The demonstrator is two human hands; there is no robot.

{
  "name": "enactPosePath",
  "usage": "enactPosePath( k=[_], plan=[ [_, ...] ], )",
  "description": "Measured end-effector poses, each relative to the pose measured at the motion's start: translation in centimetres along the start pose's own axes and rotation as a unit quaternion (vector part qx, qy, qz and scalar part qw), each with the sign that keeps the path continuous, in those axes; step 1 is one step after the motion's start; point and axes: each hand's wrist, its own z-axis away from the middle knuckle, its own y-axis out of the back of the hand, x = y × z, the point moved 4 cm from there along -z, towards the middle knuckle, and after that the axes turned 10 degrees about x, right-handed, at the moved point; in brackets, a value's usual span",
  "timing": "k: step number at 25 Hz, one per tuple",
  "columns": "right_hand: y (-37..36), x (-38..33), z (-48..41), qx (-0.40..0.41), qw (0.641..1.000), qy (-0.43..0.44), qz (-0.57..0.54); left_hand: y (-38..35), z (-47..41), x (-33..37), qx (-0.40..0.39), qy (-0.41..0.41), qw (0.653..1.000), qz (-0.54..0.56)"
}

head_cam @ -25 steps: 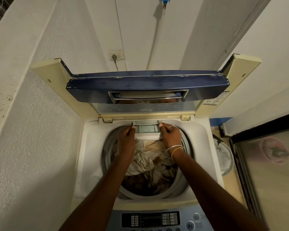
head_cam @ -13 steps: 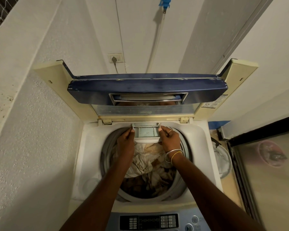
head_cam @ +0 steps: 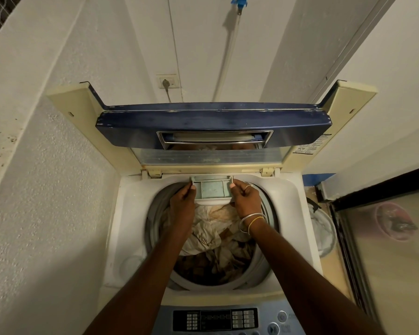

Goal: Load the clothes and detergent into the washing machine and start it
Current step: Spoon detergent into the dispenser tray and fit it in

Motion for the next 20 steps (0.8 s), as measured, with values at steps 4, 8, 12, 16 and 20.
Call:
enactPosePath(
  k=[4, 8, 12, 16, 20],
  plan=[
    [-0.1, -0.2, 0.0, 0.000, 1.000, 0.000, 0.015, -0.3, -0.1, 0.3, -0.005, 0.001, 1.000, 0.002],
    [-0.1, -0.7, 0.0, 0.008, 0.999, -0.005, 0.035, -0.6, 0.2, 1.2, 0.009, -0.008, 1.000, 0.010],
    [-0.1, -1.4, -0.1, 0.010, 0.998, -0.006, 0.054, -0.6, 0.2, 1.4, 0.028, -0.014, 0.999, 0.024],
    [0.0, -1.5, -0.1, 0.008, 0.998, 0.000, 0.068, -0.5, 0.2, 1.3, 0.040, -0.027, 0.999, 0.021],
    [0.0, -0.8, 0.4, 0.006, 0.998, 0.020, 0.053, -0.4, 0.7, 0.7, 0.045, -0.020, 0.999, 0.020]
  ],
)
